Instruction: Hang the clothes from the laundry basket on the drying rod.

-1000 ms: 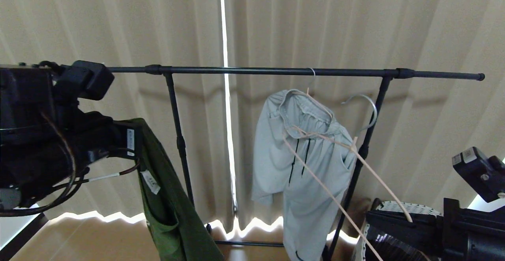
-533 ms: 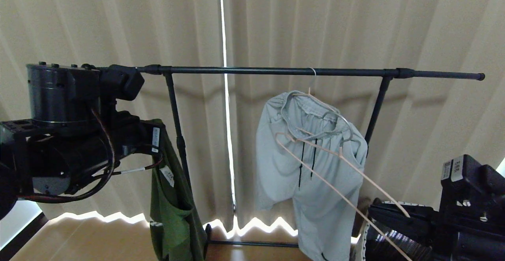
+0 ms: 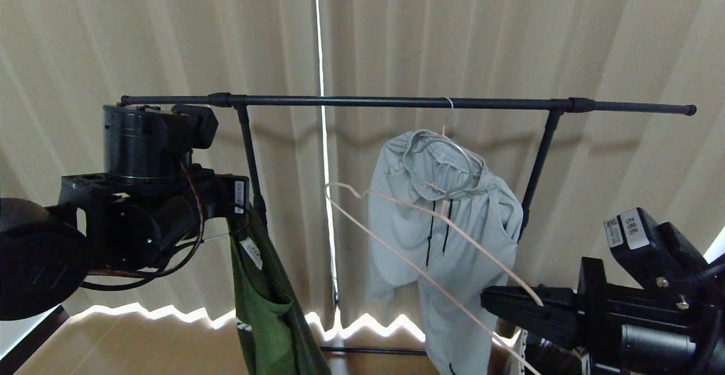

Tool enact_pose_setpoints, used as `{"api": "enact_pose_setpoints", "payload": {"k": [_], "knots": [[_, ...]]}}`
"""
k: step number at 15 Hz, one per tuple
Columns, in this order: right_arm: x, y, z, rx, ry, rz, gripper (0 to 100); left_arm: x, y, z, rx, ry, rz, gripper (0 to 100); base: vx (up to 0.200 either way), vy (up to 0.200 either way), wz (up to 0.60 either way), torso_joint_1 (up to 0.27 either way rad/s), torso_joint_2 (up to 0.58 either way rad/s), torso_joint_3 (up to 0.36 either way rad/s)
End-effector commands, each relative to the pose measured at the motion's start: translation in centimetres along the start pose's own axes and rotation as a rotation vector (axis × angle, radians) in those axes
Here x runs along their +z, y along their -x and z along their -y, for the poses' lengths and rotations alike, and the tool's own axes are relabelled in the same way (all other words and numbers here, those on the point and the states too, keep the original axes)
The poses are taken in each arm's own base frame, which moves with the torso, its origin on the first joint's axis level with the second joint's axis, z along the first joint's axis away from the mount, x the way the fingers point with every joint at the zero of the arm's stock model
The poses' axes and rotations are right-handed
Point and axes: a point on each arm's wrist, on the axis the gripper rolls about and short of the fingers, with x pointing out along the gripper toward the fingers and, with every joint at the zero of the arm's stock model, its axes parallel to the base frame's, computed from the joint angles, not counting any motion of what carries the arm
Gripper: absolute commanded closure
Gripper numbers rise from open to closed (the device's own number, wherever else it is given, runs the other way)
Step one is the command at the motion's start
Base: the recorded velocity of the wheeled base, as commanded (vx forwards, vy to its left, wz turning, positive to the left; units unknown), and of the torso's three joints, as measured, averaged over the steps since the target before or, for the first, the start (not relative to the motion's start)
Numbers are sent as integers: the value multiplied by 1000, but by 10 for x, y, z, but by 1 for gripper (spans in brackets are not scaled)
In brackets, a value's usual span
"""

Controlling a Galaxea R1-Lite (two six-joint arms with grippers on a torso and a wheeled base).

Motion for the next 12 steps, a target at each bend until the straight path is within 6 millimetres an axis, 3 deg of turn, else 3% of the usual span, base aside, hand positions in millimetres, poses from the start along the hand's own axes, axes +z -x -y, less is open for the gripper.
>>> {"api": "enact_pose_setpoints", "payload": {"k": [1,4,12], "knots": [[-5,-13,-4,60,-7,-30,100,1,-2,4,-8,-2,2,100,0,0,0,0,0,0],[-3,-25,-18,145,-56,-21,100,3,2,8,-25,1,19,100,0,0,0,0,0,0],[-2,-45,-26,201,-80,18,100,5,8,6,-31,6,34,100,0,0,0,0,0,0]]}}
